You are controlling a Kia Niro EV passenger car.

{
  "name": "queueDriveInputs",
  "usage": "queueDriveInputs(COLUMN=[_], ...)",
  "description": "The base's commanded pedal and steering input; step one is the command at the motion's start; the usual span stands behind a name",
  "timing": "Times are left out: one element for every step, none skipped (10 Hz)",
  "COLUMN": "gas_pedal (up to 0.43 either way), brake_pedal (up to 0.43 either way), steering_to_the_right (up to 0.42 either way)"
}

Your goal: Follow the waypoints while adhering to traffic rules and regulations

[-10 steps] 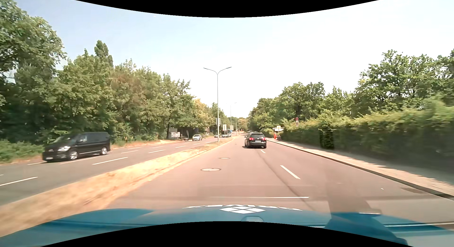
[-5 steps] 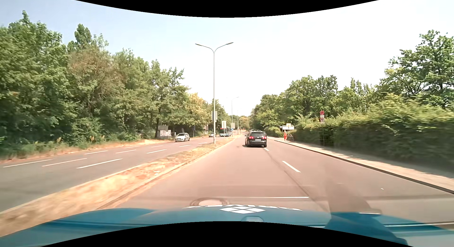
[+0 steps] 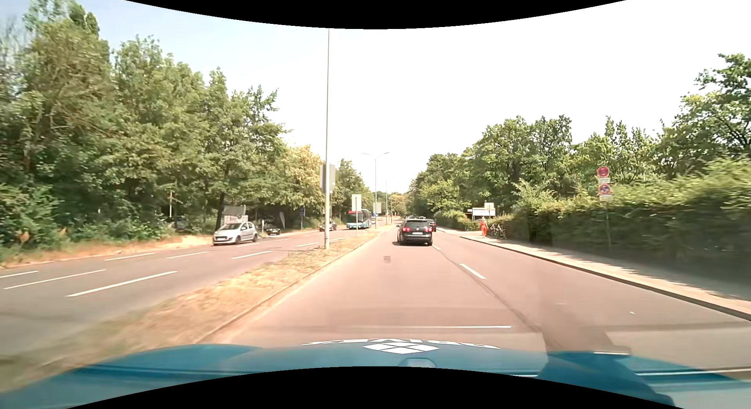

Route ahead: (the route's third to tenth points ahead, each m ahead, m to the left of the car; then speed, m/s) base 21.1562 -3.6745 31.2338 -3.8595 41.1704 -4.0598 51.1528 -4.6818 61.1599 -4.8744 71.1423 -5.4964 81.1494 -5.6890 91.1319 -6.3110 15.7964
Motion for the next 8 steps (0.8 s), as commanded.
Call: queueDriveInputs(gas_pedal=[0.000,0.000,0.000,0.000,0.000,0.000,0.000,0.000], brake_pedal=[0.000,0.000,0.000,0.000,0.000,0.000,0.000,0.000], steering_to_the_right=[0.012,0.010,0.010,0.009,0.009,0.009,0.009,0.010])
